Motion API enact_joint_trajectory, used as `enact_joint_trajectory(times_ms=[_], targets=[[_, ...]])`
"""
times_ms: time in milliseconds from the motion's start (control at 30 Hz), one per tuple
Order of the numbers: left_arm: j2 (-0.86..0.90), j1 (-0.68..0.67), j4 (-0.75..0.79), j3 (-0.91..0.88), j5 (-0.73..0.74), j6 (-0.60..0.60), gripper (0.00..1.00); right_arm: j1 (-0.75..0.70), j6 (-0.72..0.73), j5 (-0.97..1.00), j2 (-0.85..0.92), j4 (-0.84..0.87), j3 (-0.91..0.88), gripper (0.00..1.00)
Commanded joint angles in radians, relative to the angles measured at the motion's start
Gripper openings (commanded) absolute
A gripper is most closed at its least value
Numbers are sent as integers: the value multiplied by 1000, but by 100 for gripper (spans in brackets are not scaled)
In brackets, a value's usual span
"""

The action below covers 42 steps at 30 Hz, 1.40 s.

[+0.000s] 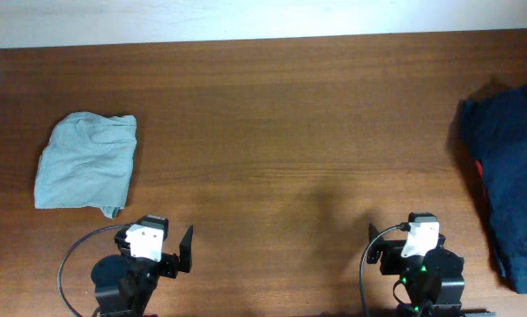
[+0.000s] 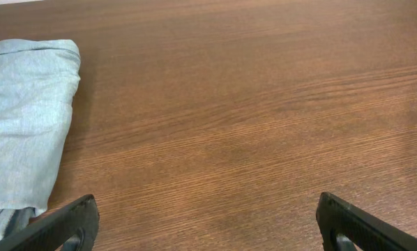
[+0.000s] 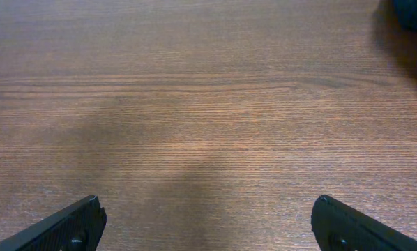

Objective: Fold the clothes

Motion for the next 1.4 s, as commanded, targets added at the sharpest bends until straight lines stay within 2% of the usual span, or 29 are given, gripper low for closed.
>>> enact_joint_trajectory(times_ms=[0, 433, 567, 767, 900, 1000, 1100, 1200, 1367], targets=[[4, -5, 5, -10, 17, -9, 99, -8, -6, 13, -4, -1, -5, 99], [4, -5, 42, -10, 44, -9, 99, -8, -6, 2, -4, 16, -5, 99], [4, -5, 92, -10, 66, -9, 99, -8, -6, -86, -4, 76, -5, 99], [4, -5, 285, -10, 235, -9, 99, -8, -6, -362, -4, 230, -5, 99], [4, -5, 302, -10, 239, -9, 99, -8, 6, -442, -4, 287, -4, 99], [5, -5, 309, -5, 238, -10, 99, -8, 86, -445, -4, 299, 5, 99], [26, -5, 296, 50, 179, -55, 99, -8, 156, -444, 18, 299, 40, 99], [97, -5, 235, 154, 117, -58, 99, -8, 156, -436, 80, 288, 98, 99], [314, -5, 152, 357, 103, -58, 99, -8, 155, -404, 301, 222, 254, 99]])
